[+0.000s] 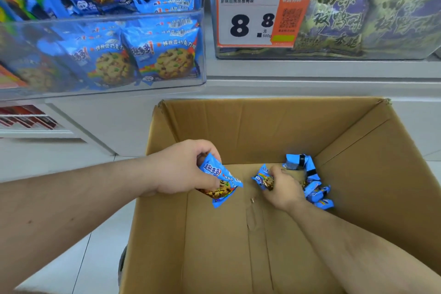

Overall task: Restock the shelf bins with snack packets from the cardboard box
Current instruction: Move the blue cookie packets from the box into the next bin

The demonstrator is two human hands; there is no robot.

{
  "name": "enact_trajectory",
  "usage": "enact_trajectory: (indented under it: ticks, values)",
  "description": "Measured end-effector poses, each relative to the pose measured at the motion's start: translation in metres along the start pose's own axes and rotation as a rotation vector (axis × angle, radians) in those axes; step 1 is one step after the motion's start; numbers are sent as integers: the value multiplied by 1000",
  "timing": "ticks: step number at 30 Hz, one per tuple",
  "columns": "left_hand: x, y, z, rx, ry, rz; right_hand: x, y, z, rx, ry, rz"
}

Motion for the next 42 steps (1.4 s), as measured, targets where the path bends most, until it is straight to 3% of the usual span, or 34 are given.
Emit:
enact_trajectory:
  ticks: [6,11,13,17,23,28,32,37,39,42]
  values:
    - [21,18,-9,-4,233,45,-31,69,-103,444,-331,-148]
    - [50,45,-20,31,339,158,-70,145,-214,903,-331,-414]
    - [60,56,-23,39,358,190,-91,172,-244,981,-293,-557]
    - [74,81,-26,-19,403,247,-128,207,-272,967,-198,-789]
    - [95,113,-29,-190,616,391,-164,237,-290,924,-75,-963]
    - [103,130,-42,-80,506,491,-191,252,-307,950,9,-1022]
    - [108,138,-60,18,507,542,-207,255,-320,847,-100,-993]
    - [118,153,-85,196,274,643,-221,231,-341,493,-339,-770]
    - [119,154,-87,217,208,701,-230,220,-341,389,-277,-737]
    - [117,151,-91,234,208,783,-247,217,-344,411,-121,-739]
Point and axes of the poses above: each hand's wrist, its own y-axis away from the middle knuckle, its own z-axis out of the palm, x = y × z, the point moved 6 cm from there along -y, towards the middle knuckle, and after that the axes turned 11 degrees about y, right-handed, at the moved point
